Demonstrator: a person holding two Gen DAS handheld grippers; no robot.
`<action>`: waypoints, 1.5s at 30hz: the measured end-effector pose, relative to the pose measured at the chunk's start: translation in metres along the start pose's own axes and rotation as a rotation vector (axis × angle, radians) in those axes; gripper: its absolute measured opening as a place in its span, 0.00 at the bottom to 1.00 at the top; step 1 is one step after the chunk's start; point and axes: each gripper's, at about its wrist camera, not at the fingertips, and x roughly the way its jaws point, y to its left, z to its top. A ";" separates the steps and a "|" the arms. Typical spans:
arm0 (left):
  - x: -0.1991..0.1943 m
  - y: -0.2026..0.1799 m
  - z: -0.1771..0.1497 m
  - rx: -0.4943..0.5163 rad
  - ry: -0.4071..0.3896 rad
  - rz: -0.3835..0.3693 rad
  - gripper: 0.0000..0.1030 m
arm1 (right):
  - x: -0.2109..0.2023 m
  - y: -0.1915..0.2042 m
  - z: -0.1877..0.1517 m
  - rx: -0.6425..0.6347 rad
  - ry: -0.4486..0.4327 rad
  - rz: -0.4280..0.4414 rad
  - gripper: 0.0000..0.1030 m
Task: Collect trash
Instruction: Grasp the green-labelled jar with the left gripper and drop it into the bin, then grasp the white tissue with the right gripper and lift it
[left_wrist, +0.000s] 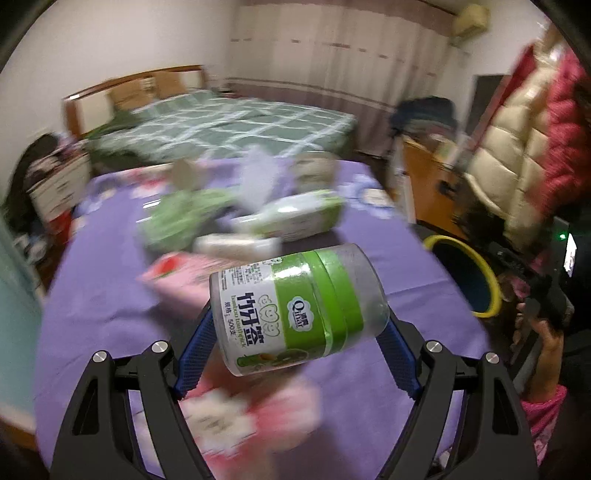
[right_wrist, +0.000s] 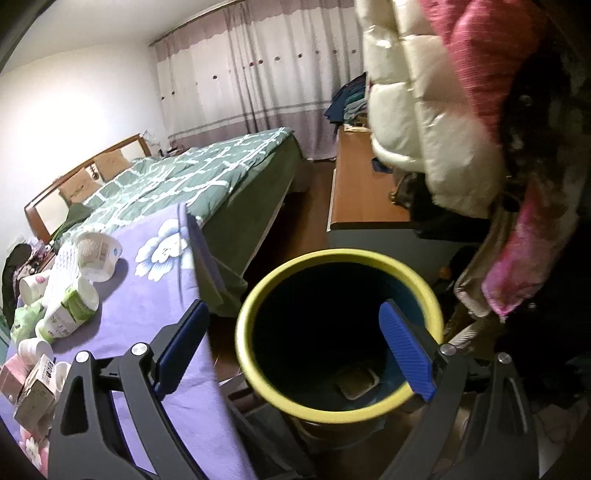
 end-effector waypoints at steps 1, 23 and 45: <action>0.010 -0.014 0.007 0.021 0.008 -0.035 0.77 | -0.004 -0.005 0.001 0.004 -0.004 -0.001 0.86; 0.231 -0.295 0.067 0.351 0.247 -0.327 0.78 | -0.082 -0.107 0.007 0.127 -0.125 -0.079 0.89; 0.029 0.000 0.079 0.028 -0.231 0.036 0.95 | -0.019 0.060 -0.021 -0.117 0.033 0.259 0.90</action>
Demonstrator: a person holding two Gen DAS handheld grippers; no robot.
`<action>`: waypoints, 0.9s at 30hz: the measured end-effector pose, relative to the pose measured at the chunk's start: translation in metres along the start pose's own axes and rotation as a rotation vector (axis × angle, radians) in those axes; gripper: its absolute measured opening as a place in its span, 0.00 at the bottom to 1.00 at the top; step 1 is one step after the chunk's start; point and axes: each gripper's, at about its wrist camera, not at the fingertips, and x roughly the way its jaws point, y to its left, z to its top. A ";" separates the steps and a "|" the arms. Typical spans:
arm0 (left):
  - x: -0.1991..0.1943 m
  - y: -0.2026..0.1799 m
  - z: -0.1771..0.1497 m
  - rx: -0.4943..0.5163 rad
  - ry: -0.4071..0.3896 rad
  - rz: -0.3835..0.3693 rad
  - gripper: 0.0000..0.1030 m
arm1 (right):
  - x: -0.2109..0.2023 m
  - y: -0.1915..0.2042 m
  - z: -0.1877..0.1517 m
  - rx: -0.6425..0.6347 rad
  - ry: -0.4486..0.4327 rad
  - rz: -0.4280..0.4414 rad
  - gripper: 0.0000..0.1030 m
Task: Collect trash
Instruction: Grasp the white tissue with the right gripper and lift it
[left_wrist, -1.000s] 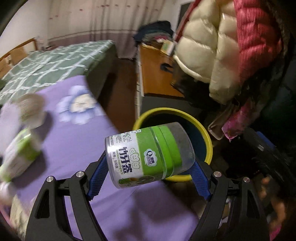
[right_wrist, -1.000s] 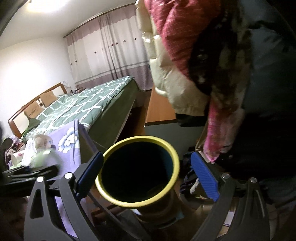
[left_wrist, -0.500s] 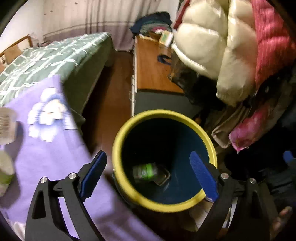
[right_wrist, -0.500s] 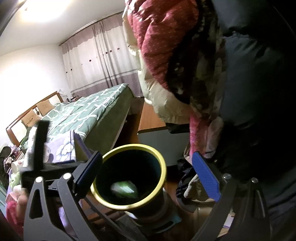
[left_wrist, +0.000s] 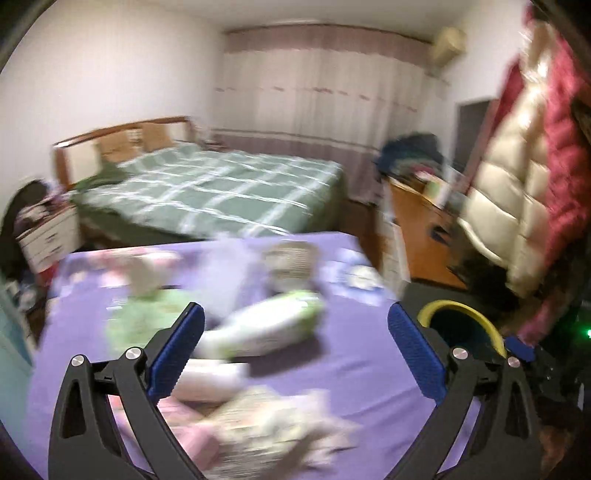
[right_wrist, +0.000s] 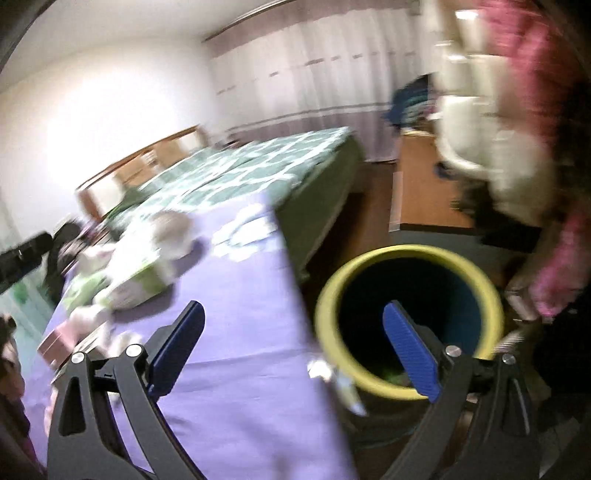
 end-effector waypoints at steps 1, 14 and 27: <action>-0.009 0.027 -0.002 -0.024 -0.027 0.054 0.95 | 0.005 0.012 -0.002 -0.020 0.011 0.021 0.90; 0.006 0.192 -0.057 -0.200 -0.045 0.383 0.95 | 0.059 0.121 -0.029 -0.214 0.180 0.138 0.77; 0.005 0.182 -0.066 -0.181 -0.048 0.412 0.95 | 0.083 0.155 -0.036 -0.264 0.297 0.228 0.55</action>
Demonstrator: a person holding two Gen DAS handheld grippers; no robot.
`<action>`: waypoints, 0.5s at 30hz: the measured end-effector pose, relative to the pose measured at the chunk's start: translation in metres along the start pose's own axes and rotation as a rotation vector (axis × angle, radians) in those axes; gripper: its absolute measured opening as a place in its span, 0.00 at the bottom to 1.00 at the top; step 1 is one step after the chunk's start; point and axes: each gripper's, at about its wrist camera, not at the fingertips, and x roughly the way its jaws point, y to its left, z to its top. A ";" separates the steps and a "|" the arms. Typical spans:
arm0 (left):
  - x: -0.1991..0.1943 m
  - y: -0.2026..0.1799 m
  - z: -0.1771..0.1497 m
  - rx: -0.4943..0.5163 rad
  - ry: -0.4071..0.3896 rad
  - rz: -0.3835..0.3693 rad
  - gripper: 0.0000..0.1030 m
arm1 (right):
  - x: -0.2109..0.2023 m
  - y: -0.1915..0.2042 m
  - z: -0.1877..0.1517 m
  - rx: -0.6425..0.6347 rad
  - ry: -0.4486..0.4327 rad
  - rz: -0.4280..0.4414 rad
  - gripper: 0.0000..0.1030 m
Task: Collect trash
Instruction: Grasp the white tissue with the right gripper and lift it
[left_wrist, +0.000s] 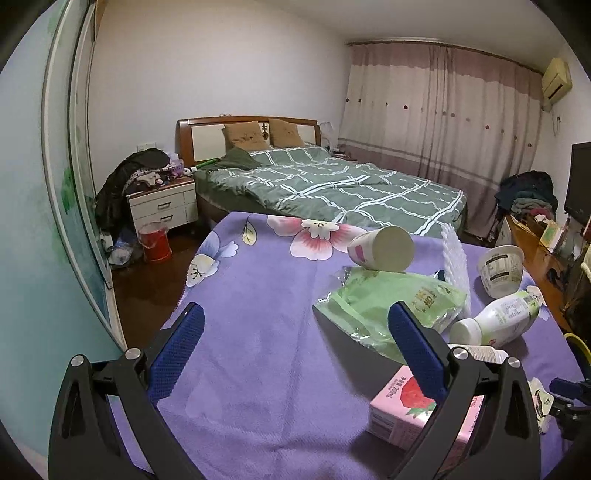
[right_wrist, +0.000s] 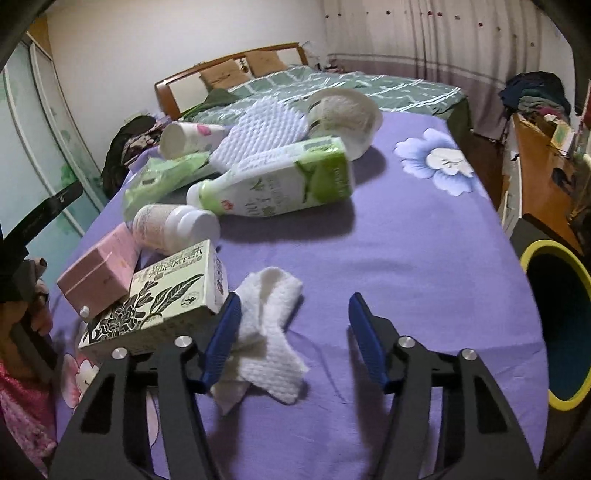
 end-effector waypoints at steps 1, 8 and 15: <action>0.000 0.000 0.000 0.000 -0.001 0.000 0.95 | 0.001 0.002 -0.001 -0.005 0.004 0.001 0.52; -0.001 0.002 -0.002 -0.023 0.004 -0.010 0.95 | 0.009 0.013 -0.003 -0.030 0.035 0.064 0.11; -0.001 0.001 -0.003 -0.017 0.006 -0.015 0.95 | -0.012 0.001 0.000 0.008 -0.043 0.023 0.08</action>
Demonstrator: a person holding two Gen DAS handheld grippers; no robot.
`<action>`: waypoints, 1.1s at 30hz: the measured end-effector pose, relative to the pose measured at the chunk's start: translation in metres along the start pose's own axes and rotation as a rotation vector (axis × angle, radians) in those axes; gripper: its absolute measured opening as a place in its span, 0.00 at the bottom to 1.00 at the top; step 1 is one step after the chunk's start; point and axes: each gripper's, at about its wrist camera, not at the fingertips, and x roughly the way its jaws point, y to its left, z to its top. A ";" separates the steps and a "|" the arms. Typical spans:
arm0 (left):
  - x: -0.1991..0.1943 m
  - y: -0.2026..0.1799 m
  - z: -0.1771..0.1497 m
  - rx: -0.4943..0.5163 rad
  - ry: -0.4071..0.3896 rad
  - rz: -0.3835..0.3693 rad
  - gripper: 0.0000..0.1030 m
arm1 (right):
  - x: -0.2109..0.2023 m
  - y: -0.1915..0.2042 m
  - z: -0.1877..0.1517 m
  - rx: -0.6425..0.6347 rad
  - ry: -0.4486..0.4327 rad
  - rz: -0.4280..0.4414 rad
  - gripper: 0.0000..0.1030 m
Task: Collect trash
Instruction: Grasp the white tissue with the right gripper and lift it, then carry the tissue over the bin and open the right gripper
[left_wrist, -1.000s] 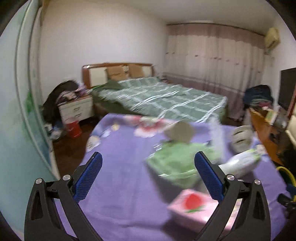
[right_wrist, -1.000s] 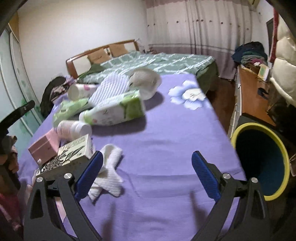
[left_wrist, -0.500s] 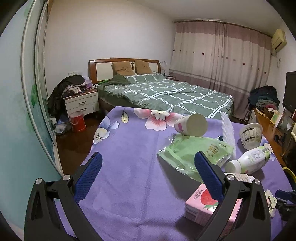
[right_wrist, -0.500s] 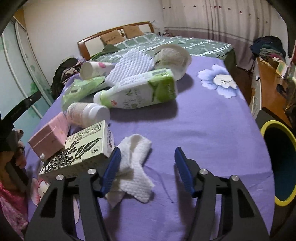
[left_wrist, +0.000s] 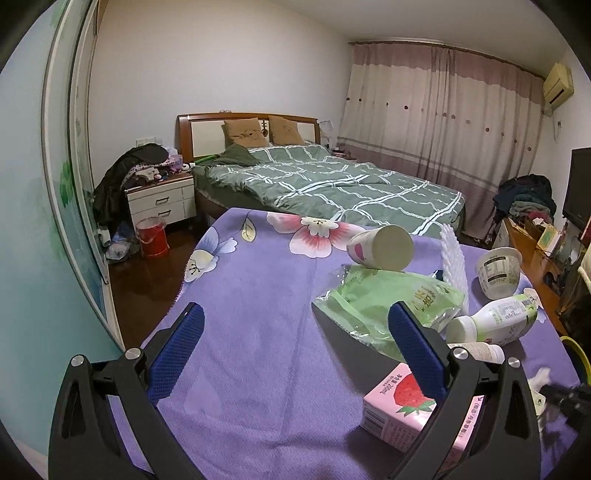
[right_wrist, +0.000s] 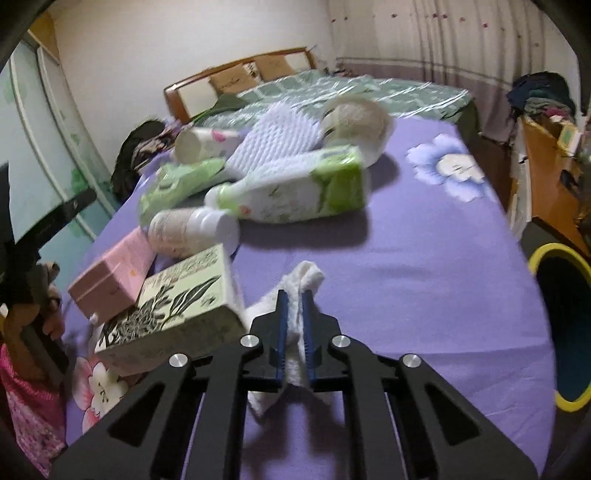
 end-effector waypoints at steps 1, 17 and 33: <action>0.000 -0.001 0.000 0.003 -0.001 0.000 0.95 | -0.004 -0.003 0.001 0.005 -0.013 -0.011 0.08; -0.002 -0.004 0.000 0.009 -0.007 -0.002 0.95 | -0.079 -0.101 0.013 0.195 -0.247 -0.280 0.08; -0.002 -0.005 -0.002 0.020 0.004 0.003 0.95 | -0.103 -0.209 0.007 0.399 -0.376 -0.650 0.08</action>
